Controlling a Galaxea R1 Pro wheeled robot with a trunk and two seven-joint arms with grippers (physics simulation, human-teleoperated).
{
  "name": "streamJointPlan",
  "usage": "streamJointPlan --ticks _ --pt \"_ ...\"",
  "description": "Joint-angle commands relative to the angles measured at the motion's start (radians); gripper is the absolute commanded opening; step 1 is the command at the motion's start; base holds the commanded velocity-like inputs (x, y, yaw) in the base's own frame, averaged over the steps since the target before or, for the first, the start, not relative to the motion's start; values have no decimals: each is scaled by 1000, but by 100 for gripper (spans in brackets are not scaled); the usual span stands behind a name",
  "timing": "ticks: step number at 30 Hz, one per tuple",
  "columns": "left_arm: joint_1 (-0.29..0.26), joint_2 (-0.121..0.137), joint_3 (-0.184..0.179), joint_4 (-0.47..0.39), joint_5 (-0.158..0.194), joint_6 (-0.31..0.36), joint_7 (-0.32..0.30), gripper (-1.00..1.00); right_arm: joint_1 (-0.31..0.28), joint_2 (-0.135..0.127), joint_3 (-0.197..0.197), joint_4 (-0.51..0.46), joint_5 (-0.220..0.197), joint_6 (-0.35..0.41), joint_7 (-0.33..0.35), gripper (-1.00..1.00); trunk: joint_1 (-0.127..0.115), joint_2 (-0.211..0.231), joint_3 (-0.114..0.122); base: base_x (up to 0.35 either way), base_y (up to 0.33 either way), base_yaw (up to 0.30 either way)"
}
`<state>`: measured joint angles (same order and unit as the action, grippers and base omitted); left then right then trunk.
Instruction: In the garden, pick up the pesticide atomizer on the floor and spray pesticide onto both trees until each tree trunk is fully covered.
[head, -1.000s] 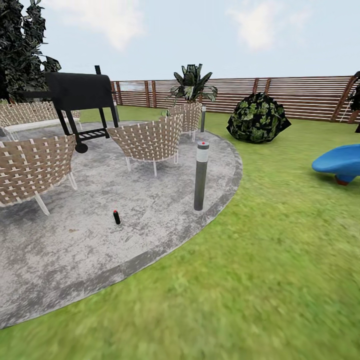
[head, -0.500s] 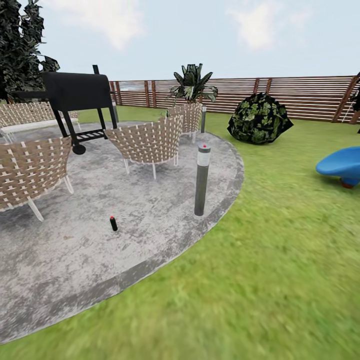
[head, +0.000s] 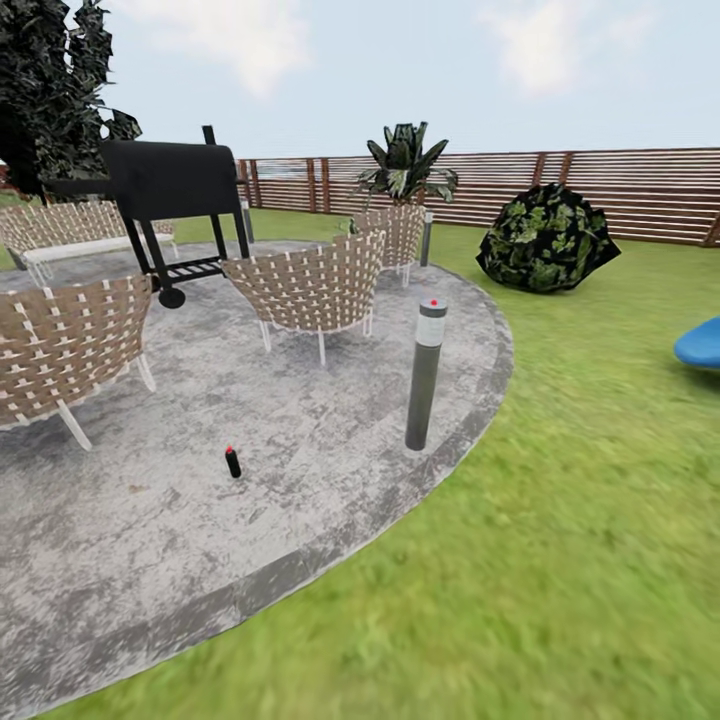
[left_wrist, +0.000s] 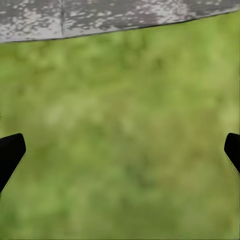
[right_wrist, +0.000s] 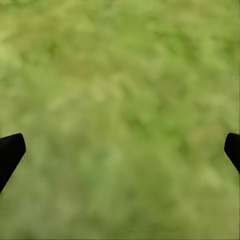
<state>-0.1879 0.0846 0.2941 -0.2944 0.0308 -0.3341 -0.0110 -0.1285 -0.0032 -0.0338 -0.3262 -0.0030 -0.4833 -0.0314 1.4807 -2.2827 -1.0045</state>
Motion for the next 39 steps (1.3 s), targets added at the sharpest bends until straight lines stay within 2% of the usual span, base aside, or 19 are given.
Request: streamJointPlan --ticks 1,12,18,30,39 --pt "-1 0 1 1 3 -4 -1 100 0 0 -1 1 0 -3 -1 100 0 0 -2 340 0 218" --pt "-1 0 0 1 3 -5 -1 100 0 0 0 2 0 -3 -1 100 0 0 -12 338 -47 221" --pt "-1 0 0 2 3 -5 -1 100 0 0 0 2 0 -3 -1 100 0 0 -17 308 -176 183" --pt "-1 0 2 2 4 -5 0 100 0 1 0 2 0 -3 -1 100 0 0 -18 298 -191 24" --pt "-1 1 3 1 4 -6 1 100 0 2 0 2 0 -3 -2 100 0 0 -18 294 -196 234"
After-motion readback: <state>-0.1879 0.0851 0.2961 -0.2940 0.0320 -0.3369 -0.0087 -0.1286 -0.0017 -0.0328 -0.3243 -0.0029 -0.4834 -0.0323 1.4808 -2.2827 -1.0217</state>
